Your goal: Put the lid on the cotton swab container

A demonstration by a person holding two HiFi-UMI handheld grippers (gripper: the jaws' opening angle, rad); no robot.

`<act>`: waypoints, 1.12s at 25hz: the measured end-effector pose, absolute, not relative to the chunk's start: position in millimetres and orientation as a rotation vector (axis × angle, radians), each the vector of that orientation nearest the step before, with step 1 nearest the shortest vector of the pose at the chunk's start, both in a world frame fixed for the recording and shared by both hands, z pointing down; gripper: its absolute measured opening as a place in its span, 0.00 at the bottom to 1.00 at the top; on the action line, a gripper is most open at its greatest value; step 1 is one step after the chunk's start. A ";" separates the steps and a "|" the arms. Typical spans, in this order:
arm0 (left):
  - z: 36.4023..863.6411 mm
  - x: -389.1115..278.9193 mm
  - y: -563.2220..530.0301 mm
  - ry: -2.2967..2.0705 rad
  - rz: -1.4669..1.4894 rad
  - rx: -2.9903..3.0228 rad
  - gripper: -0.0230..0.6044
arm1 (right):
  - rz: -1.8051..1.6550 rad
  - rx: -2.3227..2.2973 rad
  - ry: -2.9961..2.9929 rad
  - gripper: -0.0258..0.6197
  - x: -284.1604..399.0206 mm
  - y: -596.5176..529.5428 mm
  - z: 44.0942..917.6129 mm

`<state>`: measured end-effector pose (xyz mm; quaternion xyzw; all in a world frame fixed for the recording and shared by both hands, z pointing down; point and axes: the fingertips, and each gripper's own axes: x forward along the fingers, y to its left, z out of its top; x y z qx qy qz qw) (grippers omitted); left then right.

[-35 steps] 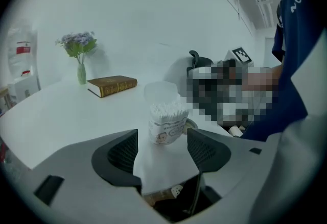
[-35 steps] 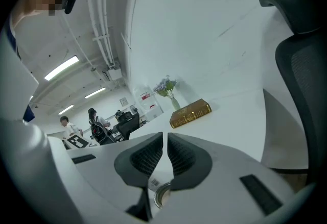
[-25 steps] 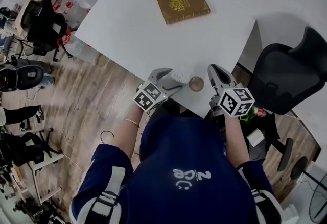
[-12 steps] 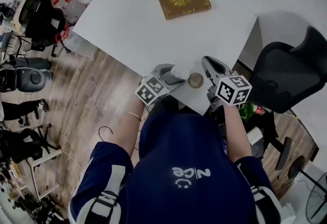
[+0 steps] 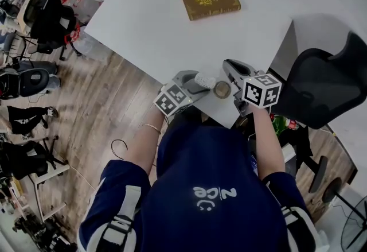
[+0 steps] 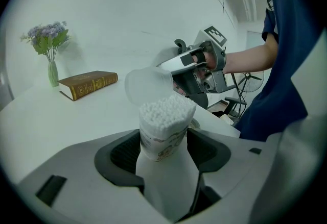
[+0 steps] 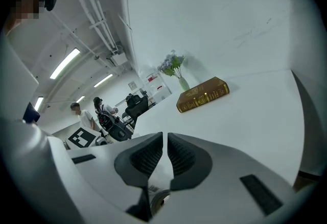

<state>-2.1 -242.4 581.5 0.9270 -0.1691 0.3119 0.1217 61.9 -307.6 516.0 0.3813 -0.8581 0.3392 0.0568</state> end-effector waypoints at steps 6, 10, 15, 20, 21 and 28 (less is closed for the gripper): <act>581.6 -2.6 -242.5 -0.505 0.912 2.710 0.53 | 1.047 1.090 -2.599 0.13 49.4 -302.3 518.0; 582.1 -3.0 -241.7 -0.502 0.913 2.708 0.53 | 1.053 1.088 -2.610 0.13 46.9 -300.1 515.7; 580.7 -3.3 -241.0 -0.507 0.909 2.712 0.53 | 1.038 1.084 -2.625 0.13 44.1 -297.0 510.2; 580.2 -3.2 -240.2 -0.509 0.910 2.717 0.53 | 1.032 1.076 -2.628 0.13 41.5 -290.3 508.6; 580.2 -3.2 -240.4 -0.510 0.910 2.720 0.53 | 1.020 1.069 -2.627 0.13 40.4 -288.7 508.7; 582.9 -2.8 -241.5 -0.514 0.911 2.720 0.53 | 1.004 1.036 -2.639 0.13 31.2 -278.4 509.8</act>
